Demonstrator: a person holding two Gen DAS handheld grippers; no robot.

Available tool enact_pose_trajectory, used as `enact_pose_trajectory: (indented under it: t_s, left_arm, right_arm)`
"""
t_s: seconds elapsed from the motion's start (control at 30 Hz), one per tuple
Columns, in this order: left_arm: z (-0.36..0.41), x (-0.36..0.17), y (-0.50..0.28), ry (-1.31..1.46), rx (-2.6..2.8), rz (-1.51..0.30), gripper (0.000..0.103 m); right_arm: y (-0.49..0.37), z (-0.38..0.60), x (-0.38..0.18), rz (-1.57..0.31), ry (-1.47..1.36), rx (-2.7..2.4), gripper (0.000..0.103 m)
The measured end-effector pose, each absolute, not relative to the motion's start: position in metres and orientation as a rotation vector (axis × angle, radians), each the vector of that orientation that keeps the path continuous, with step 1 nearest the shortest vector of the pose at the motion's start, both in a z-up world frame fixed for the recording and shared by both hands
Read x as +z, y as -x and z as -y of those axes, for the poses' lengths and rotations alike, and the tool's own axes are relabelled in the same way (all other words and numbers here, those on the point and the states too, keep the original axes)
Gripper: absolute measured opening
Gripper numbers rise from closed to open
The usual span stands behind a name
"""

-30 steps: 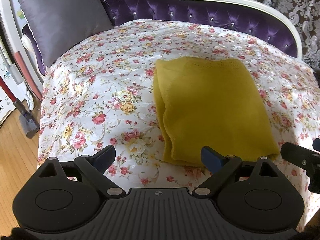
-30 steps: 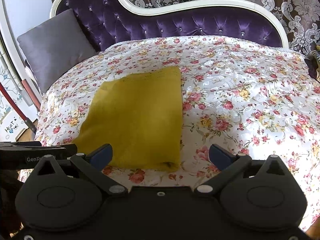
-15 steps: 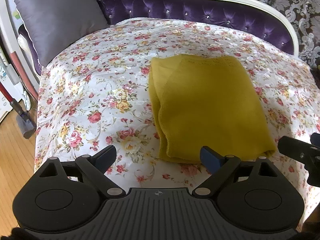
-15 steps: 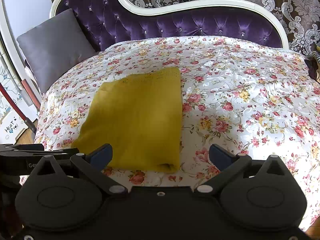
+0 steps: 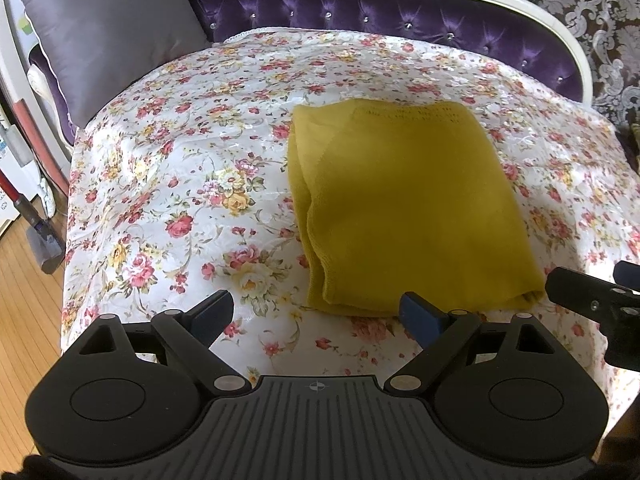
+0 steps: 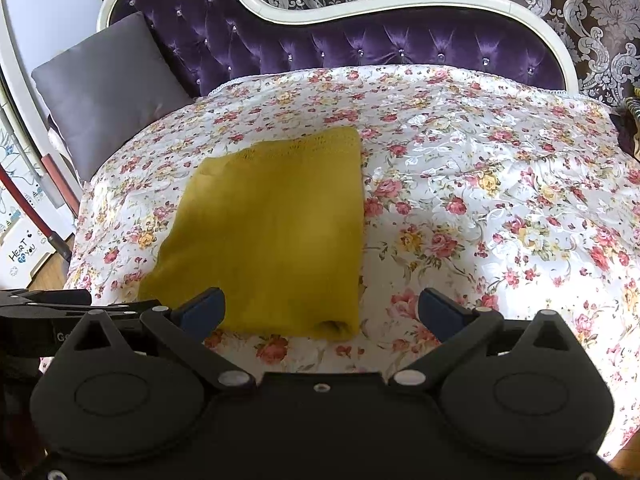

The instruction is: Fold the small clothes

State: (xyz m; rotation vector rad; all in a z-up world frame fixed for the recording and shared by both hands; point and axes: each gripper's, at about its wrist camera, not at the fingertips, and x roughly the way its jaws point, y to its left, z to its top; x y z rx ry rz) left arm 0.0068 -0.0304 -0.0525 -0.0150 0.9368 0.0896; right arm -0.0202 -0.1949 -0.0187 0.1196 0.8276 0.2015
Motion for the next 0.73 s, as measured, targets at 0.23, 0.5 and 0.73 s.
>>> enact_pose_trajectory:
  t_s: [0.23,0.5,0.73]
  left_arm:
    - [0.0301,-0.0529,-0.0072,0.017,0.087,-0.94,0.09]
    - [0.0315,-0.0547,-0.007,0.013,0.085,-0.946,0.09]
    - [0.0332,-0.057,-0.0084,0.006,0.073,-0.95,0.09]
  right_arm:
    - [0.0195,0.1961,-0.0203,-0.836,-0.124,0.207,0.102]
    - [0.0191,0.1963,-0.0231,-0.846,-0.128,0.213,0.102]
    - [0.0169,0.1962,-0.0262,-0.858,-0.135,0.212,0.102]
